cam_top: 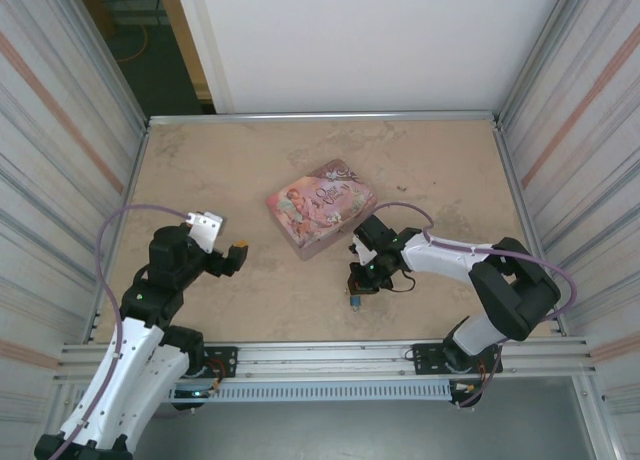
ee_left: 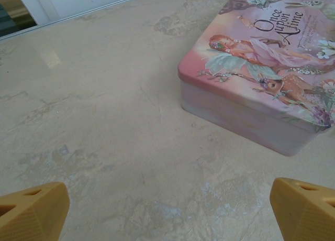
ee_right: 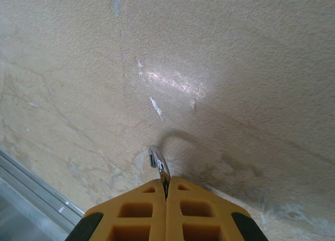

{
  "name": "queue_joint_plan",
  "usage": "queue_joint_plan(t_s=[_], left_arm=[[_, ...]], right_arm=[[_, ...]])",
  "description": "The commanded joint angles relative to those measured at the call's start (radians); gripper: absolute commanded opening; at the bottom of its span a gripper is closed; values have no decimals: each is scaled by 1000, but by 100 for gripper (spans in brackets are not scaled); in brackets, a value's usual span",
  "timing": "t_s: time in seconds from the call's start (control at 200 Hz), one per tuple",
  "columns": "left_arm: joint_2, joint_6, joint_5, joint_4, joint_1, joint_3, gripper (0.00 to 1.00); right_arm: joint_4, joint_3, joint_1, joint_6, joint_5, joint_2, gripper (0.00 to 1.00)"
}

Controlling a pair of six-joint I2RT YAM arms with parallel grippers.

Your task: Unlock the padlock with the key

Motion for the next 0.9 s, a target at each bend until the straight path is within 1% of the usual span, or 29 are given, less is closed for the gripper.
queue_joint_plan(t_s=[0.0, 0.105, 0.276, 0.386, 0.701, 0.897], left_arm=[[-1, 16, 0, -5, 6, 33, 99], [1, 16, -1, -5, 5, 34, 99], [2, 15, -1, -4, 5, 34, 99], [4, 15, 1, -3, 5, 34, 99], [5, 15, 1, -4, 6, 34, 99], [6, 15, 1, -4, 6, 34, 99]], right_arm=[[-15, -12, 8, 12, 36, 14, 4], [-17, -7, 8, 9, 43, 9, 7], [-18, -9, 8, 4, 62, -14, 15], [-23, -8, 8, 2, 77, -29, 22], [-42, -3, 8, -3, 127, -97, 37], [-70, 10, 4, -23, 183, -159, 50]])
